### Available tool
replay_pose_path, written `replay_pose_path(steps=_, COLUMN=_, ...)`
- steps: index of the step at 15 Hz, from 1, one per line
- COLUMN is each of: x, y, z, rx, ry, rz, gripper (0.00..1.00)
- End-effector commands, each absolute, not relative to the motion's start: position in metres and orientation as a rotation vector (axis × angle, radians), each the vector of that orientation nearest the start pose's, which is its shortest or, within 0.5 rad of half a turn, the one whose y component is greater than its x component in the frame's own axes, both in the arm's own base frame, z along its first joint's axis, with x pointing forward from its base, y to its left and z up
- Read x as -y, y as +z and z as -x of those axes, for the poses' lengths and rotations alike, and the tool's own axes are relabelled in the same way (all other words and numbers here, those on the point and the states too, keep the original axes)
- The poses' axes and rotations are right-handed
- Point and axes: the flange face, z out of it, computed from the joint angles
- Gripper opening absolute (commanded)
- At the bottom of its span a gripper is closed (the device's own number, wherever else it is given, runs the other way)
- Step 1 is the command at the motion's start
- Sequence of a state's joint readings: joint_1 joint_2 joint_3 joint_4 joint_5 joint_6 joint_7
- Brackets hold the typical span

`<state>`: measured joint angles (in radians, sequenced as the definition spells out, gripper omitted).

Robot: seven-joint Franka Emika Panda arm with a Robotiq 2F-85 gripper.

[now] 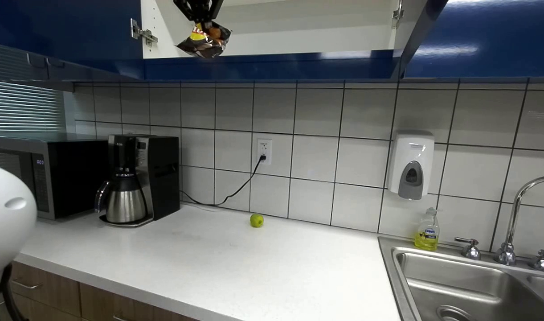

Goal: Pick up the packet on the counter and put it inside the cupboard

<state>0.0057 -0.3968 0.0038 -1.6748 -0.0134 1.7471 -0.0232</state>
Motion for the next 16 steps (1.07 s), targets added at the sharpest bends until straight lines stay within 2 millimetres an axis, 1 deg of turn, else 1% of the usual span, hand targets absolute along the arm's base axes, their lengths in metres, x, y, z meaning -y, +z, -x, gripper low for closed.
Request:
replay_pose_path(steps=1, x=-0.012, y=0.816, z=-0.442, rx=-0.017, ry=-0.723, rz=3.068, gripper=0.0)
replay_pose_path(steps=6, x=-0.018, y=0.84, z=-0.463, rx=-0.073, ry=-0.762, rz=3.053, gripper=0.0)
replay_pose_path(steps=9, x=-0.02, y=0.85, z=-0.483, rx=-0.068, ry=-0.828, rz=3.041, gripper=0.0)
replay_pose_path(steps=12, x=-0.019, y=0.852, z=-0.506, rx=-0.067, ry=-0.858, rz=3.05, gripper=0.0)
replay_pose_path(steps=16, x=-0.016, y=0.846, z=-0.537, rx=-0.075, ry=-0.876, rz=3.064, gripper=0.0)
